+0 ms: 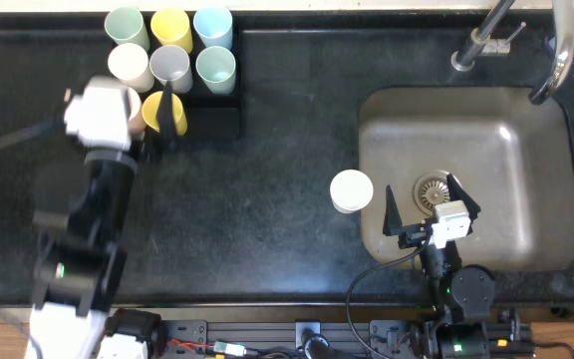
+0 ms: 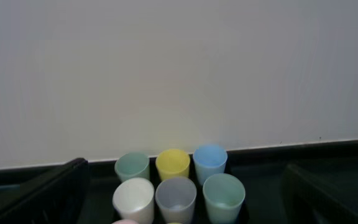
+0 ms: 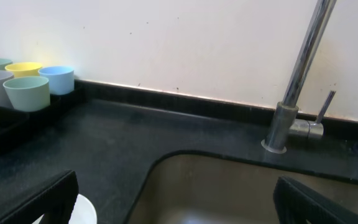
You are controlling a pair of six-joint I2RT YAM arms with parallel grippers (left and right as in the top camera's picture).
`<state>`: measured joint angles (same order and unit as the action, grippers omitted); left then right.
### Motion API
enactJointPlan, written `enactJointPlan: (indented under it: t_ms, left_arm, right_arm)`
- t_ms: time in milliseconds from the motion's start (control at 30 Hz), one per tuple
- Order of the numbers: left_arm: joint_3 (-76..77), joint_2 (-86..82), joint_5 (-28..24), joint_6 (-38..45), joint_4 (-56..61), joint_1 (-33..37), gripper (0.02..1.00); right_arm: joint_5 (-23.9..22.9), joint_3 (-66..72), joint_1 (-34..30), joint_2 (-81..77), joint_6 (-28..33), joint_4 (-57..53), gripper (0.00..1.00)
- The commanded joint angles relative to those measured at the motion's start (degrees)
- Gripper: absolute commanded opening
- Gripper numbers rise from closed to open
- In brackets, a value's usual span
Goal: Store Cups
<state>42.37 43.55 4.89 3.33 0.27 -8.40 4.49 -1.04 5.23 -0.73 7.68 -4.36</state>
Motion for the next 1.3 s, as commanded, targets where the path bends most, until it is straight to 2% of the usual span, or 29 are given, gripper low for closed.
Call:
enactJointPlan:
  t_ms: [33, 167, 500, 567, 833, 1033, 1300]
  left_arm:
    - [-8.1, -14.1, -0.1, -0.6, 1.0, 2.9, 1.000]
    - [-17.1, -23.1, -0.4, -2.4, 3.5, 5.1, 1.000]
    - [-42.1, -38.2, -3.6, -5.2, 22.2, 5.2, 0.998]
    - [-41.6, -40.8, -4.5, -5.3, 16.9, 5.3, 0.998]
    - [-41.9, -43.4, -5.5, -5.4, 7.9, 4.9, 1.000]
    - [-41.9, -43.4, -11.8, -5.4, -5.0, 4.9, 0.998]
    - [-41.9, -43.1, -11.9, -4.9, -4.5, 4.9, 1.000]
  right_arm:
    - [0.4, 0.7, 0.0, 0.5, -0.4, 0.3, 0.998]
    - [0.4, 0.7, 0.0, 0.5, -0.4, 0.3, 0.998]
    - [0.4, 0.7, 0.0, 0.5, -0.4, 0.3, 0.998]
    - [0.4, 0.7, 0.0, 0.5, -0.4, 0.3, 0.998]
    - [0.4, 0.7, 0.0, 0.5, -0.4, 0.3, 0.996]
    - [0.4, 0.7, 0.0, 0.5, -0.4, 0.3, 0.998]
    - [0.4, 0.7, 0.0, 0.5, -0.4, 0.3, 0.998]
